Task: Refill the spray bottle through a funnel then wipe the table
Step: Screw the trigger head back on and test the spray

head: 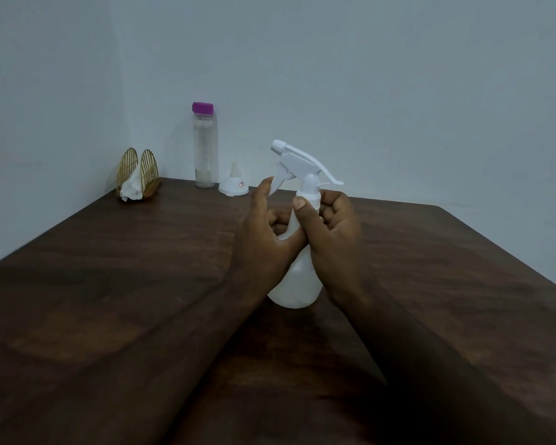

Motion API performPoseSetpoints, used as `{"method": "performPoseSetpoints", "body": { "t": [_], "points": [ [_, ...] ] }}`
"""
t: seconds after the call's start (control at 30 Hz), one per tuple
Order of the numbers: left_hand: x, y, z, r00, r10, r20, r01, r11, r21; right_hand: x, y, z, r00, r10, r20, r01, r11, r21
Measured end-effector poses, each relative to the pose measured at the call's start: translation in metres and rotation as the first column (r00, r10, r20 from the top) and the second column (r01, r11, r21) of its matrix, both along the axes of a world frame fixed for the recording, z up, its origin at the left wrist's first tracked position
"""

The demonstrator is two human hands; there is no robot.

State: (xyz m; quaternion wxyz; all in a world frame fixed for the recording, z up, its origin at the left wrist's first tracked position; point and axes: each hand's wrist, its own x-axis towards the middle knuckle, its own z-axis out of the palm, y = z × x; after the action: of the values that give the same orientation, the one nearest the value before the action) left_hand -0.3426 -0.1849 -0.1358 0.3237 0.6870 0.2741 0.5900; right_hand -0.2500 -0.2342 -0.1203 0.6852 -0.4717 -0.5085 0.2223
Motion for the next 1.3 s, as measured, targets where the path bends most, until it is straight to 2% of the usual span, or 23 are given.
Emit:
{"method": "performPoseSetpoints", "body": {
  "t": [0.17, 0.33, 0.5, 0.63, 0.7, 0.77, 0.8, 0.9, 1.03, 1.17, 1.3],
  "points": [
    [-0.001, -0.001, 0.002, 1.000, -0.005, -0.020, 0.005, 1.000, -0.022, 0.007, -0.005, 0.009, 0.996, 0.048, 0.072, -0.046, 0.998, -0.034],
    [-0.001, -0.001, 0.003, 0.998, 0.060, -0.018, -0.060, 0.998, 0.019, -0.005, 0.001, 0.009, 0.994, -0.099, 0.038, 0.099, 0.995, 0.000],
    [-0.001, 0.000, 0.003, 1.000, 0.008, 0.002, -0.008, 1.000, -0.015, -0.007, -0.002, 0.013, 0.993, -0.110, 0.042, 0.111, 0.993, -0.027],
    [-0.002, 0.006, -0.003, 0.970, -0.223, 0.098, 0.236, 0.960, -0.152, 0.011, -0.004, 0.020, 0.996, 0.036, 0.085, -0.025, 0.991, -0.128],
    [-0.004, 0.012, -0.004, 0.939, -0.338, 0.065, 0.343, 0.912, -0.225, 0.022, -0.002, 0.028, 0.981, 0.165, 0.099, -0.142, 0.968, -0.205],
    [-0.008, 0.016, -0.005, 0.887, -0.460, -0.029, 0.425, 0.840, -0.337, 0.031, 0.000, 0.038, 0.950, 0.294, 0.106, -0.256, 0.927, -0.274],
    [-0.011, 0.019, -0.005, 0.857, -0.515, -0.031, 0.460, 0.789, -0.408, 0.033, 0.001, 0.043, 0.936, 0.331, 0.120, -0.283, 0.910, -0.304],
    [-0.017, 0.025, -0.009, 0.804, -0.591, 0.069, 0.537, 0.670, -0.513, 0.037, 0.004, 0.051, 0.908, 0.390, 0.151, -0.313, 0.873, -0.373],
    [-0.019, 0.027, -0.009, 0.792, -0.604, 0.093, 0.556, 0.649, -0.519, 0.039, 0.006, 0.050, 0.901, 0.397, 0.173, -0.314, 0.874, -0.372],
    [-0.020, 0.026, -0.009, 0.772, -0.634, 0.051, 0.564, 0.646, -0.514, 0.040, 0.008, 0.048, 0.872, 0.469, 0.141, -0.391, 0.841, -0.374],
    [-0.018, 0.021, -0.009, 0.757, -0.644, -0.108, 0.532, 0.705, -0.470, 0.030, 0.013, 0.048, 0.854, 0.505, 0.121, -0.444, 0.831, -0.336]
  ]
}}
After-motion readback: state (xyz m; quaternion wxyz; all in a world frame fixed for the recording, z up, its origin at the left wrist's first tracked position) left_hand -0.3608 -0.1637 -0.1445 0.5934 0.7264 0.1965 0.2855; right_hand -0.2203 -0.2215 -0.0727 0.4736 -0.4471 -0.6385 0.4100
